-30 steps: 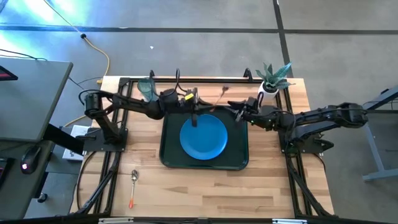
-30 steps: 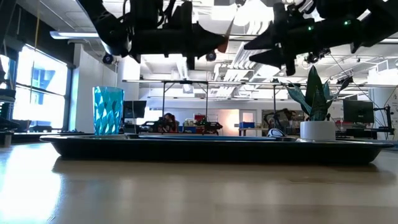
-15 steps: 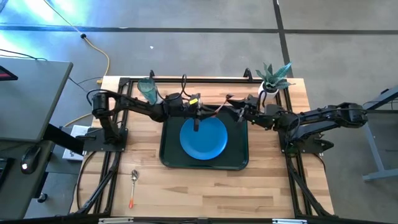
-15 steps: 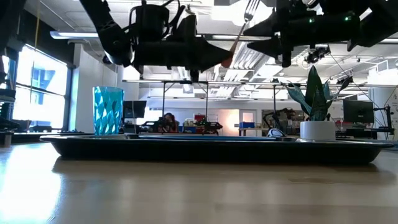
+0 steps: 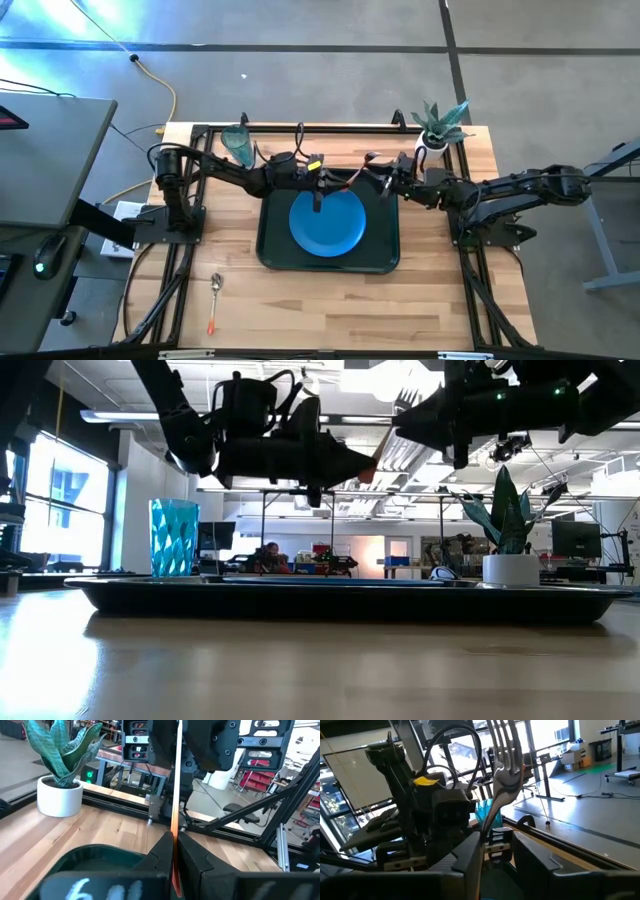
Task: Pick and place plate/cup/fork/spoon on tray
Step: Put the orange fork on the serving tray to the right side of the blue plate
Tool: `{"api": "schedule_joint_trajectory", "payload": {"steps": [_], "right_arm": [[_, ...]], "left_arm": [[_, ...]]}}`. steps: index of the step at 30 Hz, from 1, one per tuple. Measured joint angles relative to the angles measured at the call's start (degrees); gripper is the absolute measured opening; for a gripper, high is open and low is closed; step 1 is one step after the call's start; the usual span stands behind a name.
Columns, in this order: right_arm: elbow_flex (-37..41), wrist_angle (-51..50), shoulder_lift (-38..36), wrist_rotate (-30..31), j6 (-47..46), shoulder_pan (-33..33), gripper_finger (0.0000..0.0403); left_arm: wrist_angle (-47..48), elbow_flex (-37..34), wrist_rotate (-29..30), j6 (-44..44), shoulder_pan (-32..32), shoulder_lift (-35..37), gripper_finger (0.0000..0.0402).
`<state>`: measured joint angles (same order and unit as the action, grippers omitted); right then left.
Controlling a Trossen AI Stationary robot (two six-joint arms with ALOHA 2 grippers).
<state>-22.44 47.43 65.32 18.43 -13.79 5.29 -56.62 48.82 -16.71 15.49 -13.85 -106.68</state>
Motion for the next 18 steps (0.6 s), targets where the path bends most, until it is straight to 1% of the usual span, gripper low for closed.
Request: {"api": "schedule_joint_trajectory", "payload": {"steps": [3, 8, 12, 18], "right_arm": [[0.0, -0.01, 0.0, -0.69, 0.0, 0.49, 0.0081], [0.0, -0.31, 0.0, -3.66, -1.14, 1.21, 0.0059], [0.0, -1.09, 0.0, -3.5, -2.48, 1.21, 0.0048], [0.0, -1.12, 0.0, -1.89, -2.74, 1.19, 0.0045]], "left_arm": [[0.0, 0.0, 0.02, 0.0, 0.0, 0.01, 0.0007], [0.99, 0.02, -0.04, -0.12, 0.0, 0.0, 0.0007], [3.04, 0.02, -0.14, -0.13, 0.0, 0.01, 0.0007], [3.3, 0.02, 0.08, 0.0, 0.33, -0.01, 0.0007]]}}
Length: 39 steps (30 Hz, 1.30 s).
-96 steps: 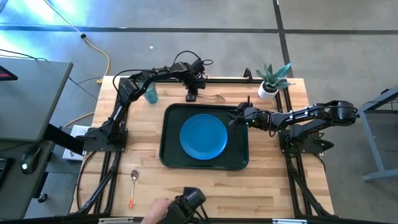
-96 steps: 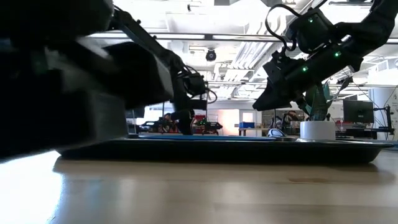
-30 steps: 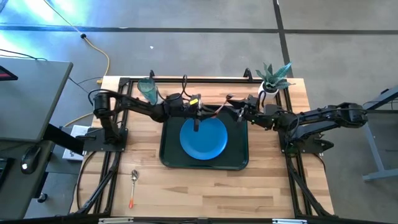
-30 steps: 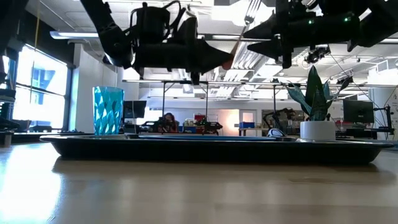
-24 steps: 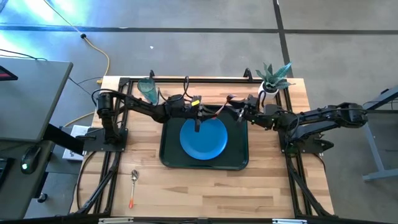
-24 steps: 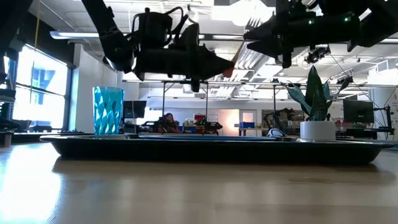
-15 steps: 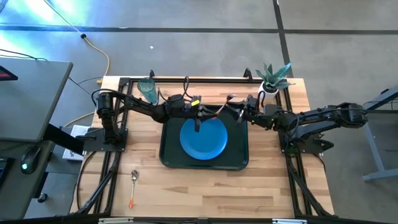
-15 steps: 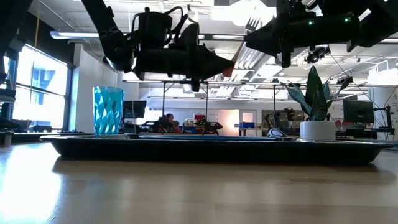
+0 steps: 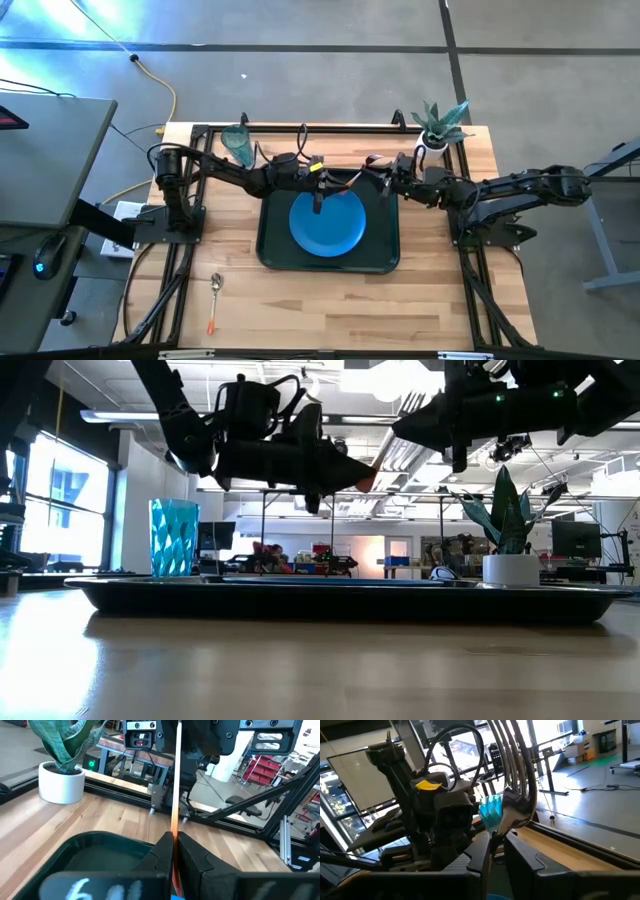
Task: Pick and place plate/cup/fork/spoon on tray
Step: Put the orange fork on the serving tray to the right side of the blue plate
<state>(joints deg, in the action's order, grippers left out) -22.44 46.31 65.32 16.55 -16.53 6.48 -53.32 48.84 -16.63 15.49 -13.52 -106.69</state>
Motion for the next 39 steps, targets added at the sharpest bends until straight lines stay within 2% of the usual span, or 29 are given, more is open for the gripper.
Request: {"api": "schedule_joint_trajectory", "payload": {"steps": [6, 14, 22, 31, 39], "right_arm": [[0.0, -0.2, 0.0, -2.12, -0.17, -0.19, 0.0008], [-0.01, -3.29, -0.02, -2.23, -3.9, -0.11, 0.0003], [0.24, -20.24, 0.16, -0.29, -12.51, 2.4, 0.0], [-0.02, -25.73, -3.41, -16.65, -18.16, 10.21, 0.0], [0.0, -36.16, -12.77, -16.94, -19.21, 18.18, 0.0]], "left_arm": [[0.45, 0.0, 0.04, 0.28, 0.41, 0.0, 0.0007], [2.86, 0.0, -0.77, -0.84, 0.41, 0.0, 0.0031], [8.88, 0.11, -1.77, -1.29, -2.78, 0.79, 0.0084], [12.74, 0.04, -3.36, 2.4, -5.51, 0.79, 0.0113], [13.87, 0.04, -8.89, 4.87, -8.0, 0.9, 0.0104]]}}
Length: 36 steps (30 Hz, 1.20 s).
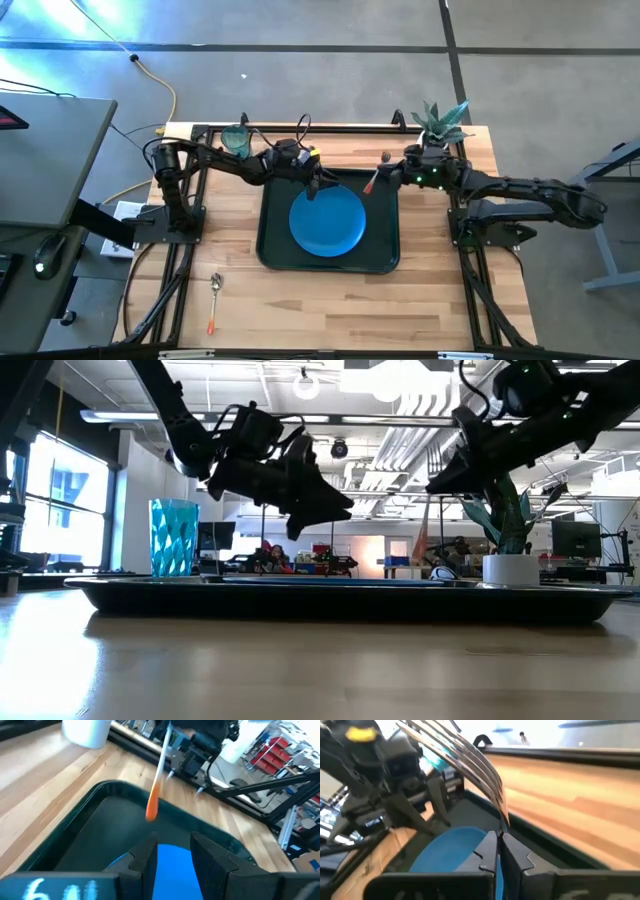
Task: Pick and place plate/cup/fork/spoon on tray
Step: Put the orange fork on the serving tray to the right side of the blue plate
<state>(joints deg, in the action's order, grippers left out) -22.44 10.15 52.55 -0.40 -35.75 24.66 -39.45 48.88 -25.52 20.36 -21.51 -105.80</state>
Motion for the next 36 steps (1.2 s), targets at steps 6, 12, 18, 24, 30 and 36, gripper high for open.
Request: {"api": "schedule_joint_trajectory", "payload": {"steps": [6, 12, 18, 24, 30, 36], "right_arm": [[0.0, -10.88, -3.69, -11.03, -2.8, 5.31, 0.0], [0.0, -25.95, -1.69, -16.59, -5.85, 9.52, 0.0], [0.0, -25.54, 3.77, -16.22, -10.04, 7.25, 0.0], [0.0, -25.06, 9.27, -13.6, -15.22, 1.34, 0.0], [0.0, -19.81, 12.04, -10.64, -23.19, -7.41, 0.0], [0.0, -20.48, 12.12, -5.58, -30.34, -14.17, 0.0]], "left_arm": [[3.06, -0.04, -0.87, -2.54, 0.04, 0.0, 0.0099], [4.12, -0.04, -5.99, -5.5, -0.22, 0.0, 0.0099], [6.86, -0.09, -6.27, -6.01, -0.32, 0.0, 0.0099], [7.2, -0.11, -12.72, -5.44, -2.39, 0.0, 0.0099], [7.09, -0.11, -15.14, -2.62, -3.96, 0.0, 0.0097], [6.94, -0.11, -16.73, -2.56, -4.03, 0.0, 0.0091]]}}
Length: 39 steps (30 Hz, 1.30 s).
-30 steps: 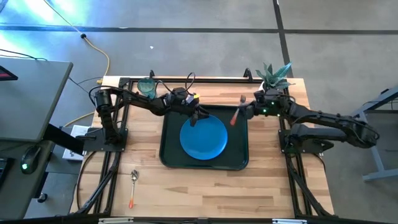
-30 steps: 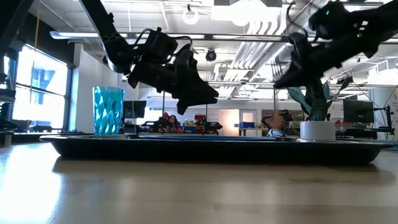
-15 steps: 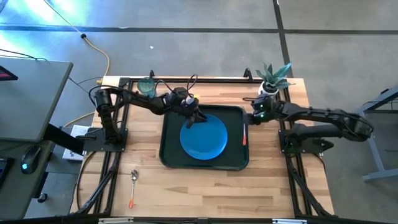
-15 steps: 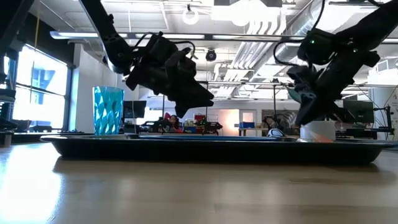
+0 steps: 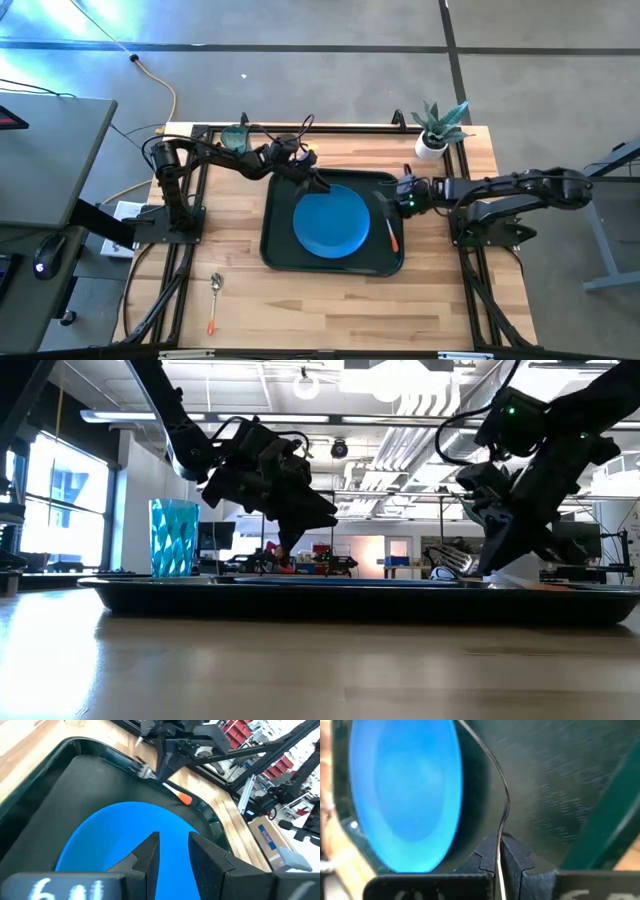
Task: Pick and place plate/cup/fork/spoon on tray
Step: Put the orange fork on the serving tray to the right side of the blue plate
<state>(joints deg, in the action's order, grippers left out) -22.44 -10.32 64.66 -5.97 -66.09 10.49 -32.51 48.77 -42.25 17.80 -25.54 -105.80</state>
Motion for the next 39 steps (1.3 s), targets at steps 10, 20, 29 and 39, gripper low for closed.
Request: {"api": "schedule_joint_trajectory", "payload": {"steps": [10, 20, 29, 39], "right_arm": [[0.0, -0.69, -0.01, 21.43, -10.47, -7.94, 0.0], [0.0, -2.09, 5.81, 30.77, -20.97, -15.97, 0.0], [-0.04, 0.1, 9.93, 32.76, -18.39, -17.61, 0.0001], [0.04, 0.01, 5.17, 29.44, -9.14, -17.52, 0.0063]], "left_arm": [[0.01, -2.29, -6.52, 2.15, 0.52, 4.94, 0.0075], [1.85, -10.6, 9.29, 2.03, 4.15, 21.11, 0.0023], [3.06, -11.66, 14.39, -0.53, 11.62, 22.76, 0.0003], [2.81, -11.67, 25.24, -9.82, 14.71, 21.68, 0.0038]]}}
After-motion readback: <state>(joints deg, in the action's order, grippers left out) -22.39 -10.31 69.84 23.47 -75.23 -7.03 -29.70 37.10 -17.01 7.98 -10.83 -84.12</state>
